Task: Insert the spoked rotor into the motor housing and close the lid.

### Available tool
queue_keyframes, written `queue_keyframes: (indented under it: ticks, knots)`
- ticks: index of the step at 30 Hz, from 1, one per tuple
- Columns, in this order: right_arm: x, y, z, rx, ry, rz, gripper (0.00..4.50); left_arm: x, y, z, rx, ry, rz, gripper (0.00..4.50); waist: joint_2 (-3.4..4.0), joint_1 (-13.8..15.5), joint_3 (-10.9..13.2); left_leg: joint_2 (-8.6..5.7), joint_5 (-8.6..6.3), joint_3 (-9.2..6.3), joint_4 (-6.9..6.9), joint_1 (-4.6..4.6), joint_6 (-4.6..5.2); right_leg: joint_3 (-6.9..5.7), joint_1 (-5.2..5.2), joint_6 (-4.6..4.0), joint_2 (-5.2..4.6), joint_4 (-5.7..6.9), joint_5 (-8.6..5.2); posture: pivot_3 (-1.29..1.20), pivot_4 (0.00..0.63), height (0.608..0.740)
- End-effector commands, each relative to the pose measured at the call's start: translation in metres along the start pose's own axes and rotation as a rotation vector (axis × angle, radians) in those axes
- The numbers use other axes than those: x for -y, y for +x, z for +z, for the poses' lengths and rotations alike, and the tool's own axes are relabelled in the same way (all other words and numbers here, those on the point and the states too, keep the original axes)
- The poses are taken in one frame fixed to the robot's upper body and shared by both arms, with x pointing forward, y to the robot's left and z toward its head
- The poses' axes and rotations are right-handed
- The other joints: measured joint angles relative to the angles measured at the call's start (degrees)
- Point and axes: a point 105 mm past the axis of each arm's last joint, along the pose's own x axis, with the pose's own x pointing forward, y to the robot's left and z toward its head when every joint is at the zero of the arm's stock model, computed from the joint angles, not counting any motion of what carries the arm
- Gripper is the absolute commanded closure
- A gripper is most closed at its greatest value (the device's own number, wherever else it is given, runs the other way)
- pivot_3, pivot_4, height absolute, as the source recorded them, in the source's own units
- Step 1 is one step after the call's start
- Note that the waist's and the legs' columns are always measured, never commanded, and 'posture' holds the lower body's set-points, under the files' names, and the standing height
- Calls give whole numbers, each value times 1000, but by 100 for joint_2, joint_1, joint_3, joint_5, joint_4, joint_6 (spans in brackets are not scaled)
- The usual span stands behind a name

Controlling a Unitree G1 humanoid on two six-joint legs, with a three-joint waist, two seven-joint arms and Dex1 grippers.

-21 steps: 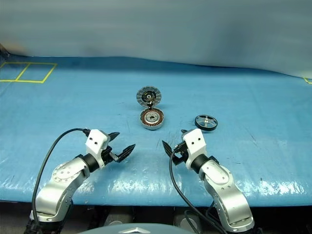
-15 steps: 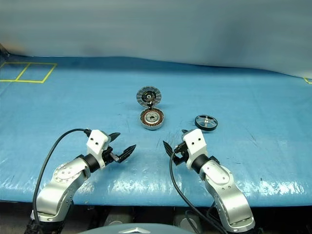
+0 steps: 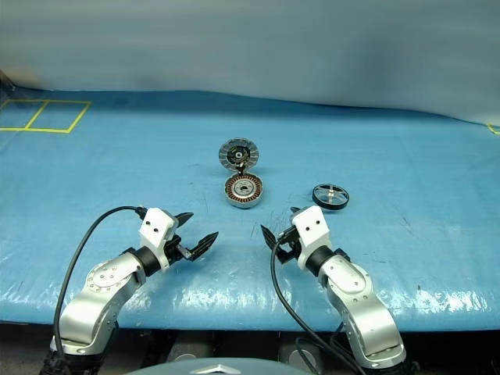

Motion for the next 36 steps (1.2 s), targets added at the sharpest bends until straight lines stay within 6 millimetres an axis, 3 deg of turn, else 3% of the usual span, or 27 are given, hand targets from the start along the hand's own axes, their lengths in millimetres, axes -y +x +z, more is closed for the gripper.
queue_keyframes:
  ticks: [1,14,20,27,36]
  knots:
    - [-1,0,10,46,-15,3,46,-1,-1,8,31,19,4,19,0,0,0,0,0,0,0,0,0,0,0,0,0,0,0,0,150,740]
    - [1,2,9,32,-18,-4,46,0,1,7,33,21,6,19,0,0,0,0,0,0,-1,0,0,0,0,0,0,-2,0,0,150,740]
    - [2,9,6,-62,-111,43,46,1,2,9,48,30,9,19,0,-1,0,0,0,1,1,0,0,0,0,0,-1,-2,0,0,150,740]
    - [-1,33,17,-199,-273,155,46,2,3,13,111,57,23,19,2,-5,2,0,0,2,-2,-1,0,0,0,0,0,-4,1,0,150,740]
    - [-25,82,49,-351,-406,355,46,13,-2,3,148,39,17,19,6,-15,5,0,1,2,-10,-4,2,0,-2,0,0,-6,3,0,150,740]
